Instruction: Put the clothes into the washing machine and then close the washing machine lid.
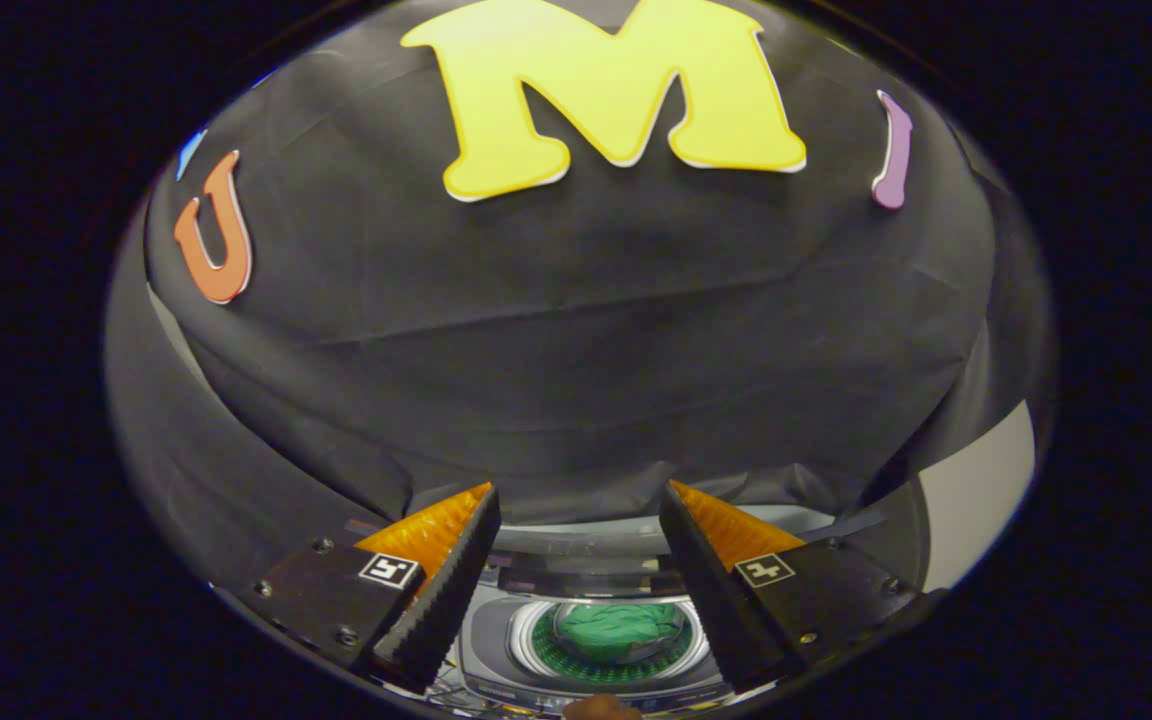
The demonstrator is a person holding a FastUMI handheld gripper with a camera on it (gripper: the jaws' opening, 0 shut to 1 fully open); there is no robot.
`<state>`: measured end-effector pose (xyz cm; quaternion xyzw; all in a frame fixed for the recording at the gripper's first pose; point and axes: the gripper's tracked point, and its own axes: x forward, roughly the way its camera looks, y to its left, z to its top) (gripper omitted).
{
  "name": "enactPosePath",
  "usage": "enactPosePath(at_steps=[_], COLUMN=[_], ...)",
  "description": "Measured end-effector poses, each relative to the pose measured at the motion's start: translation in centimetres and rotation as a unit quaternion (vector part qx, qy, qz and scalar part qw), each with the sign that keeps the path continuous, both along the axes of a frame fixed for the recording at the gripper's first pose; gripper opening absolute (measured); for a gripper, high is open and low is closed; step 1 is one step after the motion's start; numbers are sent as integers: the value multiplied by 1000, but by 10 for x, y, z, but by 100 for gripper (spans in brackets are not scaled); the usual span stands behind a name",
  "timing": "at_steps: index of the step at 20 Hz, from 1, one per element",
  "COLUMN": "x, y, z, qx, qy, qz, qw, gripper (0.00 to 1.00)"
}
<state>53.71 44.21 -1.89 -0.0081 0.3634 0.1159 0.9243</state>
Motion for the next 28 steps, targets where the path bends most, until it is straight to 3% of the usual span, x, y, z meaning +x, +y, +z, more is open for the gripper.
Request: enactPosePath(at_steps=[8, 11, 16, 28], x=[15, 17, -5, -54], y=[-8, -4, -8, -18], z=[-25, -23, -21, -29], qx=[-40, -26, -2, 1], qy=[-32, -79, -166, -203], qz=[2, 21, 44, 46], qw=[999, 996, 985, 978], gripper=[100, 100, 100, 100])
